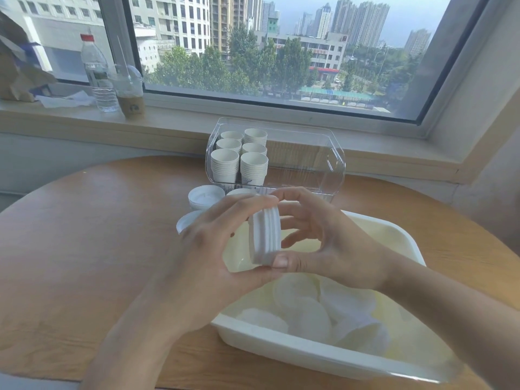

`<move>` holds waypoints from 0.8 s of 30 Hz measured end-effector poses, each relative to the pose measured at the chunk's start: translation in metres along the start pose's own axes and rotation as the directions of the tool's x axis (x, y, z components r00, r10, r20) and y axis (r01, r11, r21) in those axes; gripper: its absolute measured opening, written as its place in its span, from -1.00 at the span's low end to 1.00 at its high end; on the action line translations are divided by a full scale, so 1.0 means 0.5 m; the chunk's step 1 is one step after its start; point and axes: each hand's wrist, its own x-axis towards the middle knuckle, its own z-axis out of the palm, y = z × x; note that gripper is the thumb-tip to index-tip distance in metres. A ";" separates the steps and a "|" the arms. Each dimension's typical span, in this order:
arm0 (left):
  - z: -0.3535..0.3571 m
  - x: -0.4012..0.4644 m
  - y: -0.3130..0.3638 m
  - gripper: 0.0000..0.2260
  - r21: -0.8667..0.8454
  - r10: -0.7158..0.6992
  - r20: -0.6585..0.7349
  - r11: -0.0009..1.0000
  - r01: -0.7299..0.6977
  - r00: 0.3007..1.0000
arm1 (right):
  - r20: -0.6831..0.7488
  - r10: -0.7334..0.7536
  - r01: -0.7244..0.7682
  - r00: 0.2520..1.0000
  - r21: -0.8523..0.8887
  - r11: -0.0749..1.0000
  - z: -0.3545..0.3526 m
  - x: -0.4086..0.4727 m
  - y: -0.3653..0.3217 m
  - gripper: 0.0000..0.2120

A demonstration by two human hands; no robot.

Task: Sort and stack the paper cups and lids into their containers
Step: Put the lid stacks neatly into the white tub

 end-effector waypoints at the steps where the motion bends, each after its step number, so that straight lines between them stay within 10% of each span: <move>1: 0.001 -0.001 -0.002 -0.39 0.007 -0.004 0.000 1.000 0.004 1.000 | 0.015 0.010 -0.010 1.000 -0.016 1.000 -0.001 0.000 0.000 -0.28; 8: -0.001 -0.013 -0.007 -0.36 0.060 -0.048 0.014 0.997 0.047 0.999 | 0.100 0.207 -0.161 0.973 -0.346 0.924 -0.018 -0.009 0.019 -0.46; 13: -0.003 -0.019 -0.002 -0.35 0.058 -0.075 0.028 0.996 0.074 0.997 | 0.205 0.440 -0.125 0.874 -0.781 0.612 -0.013 -0.018 0.042 -0.62; 24: -0.009 -0.024 0.003 -0.29 0.073 -0.095 0.036 0.993 0.093 0.995 | 0.049 0.314 -0.180 0.948 -0.730 0.659 -0.016 -0.014 0.043 -0.80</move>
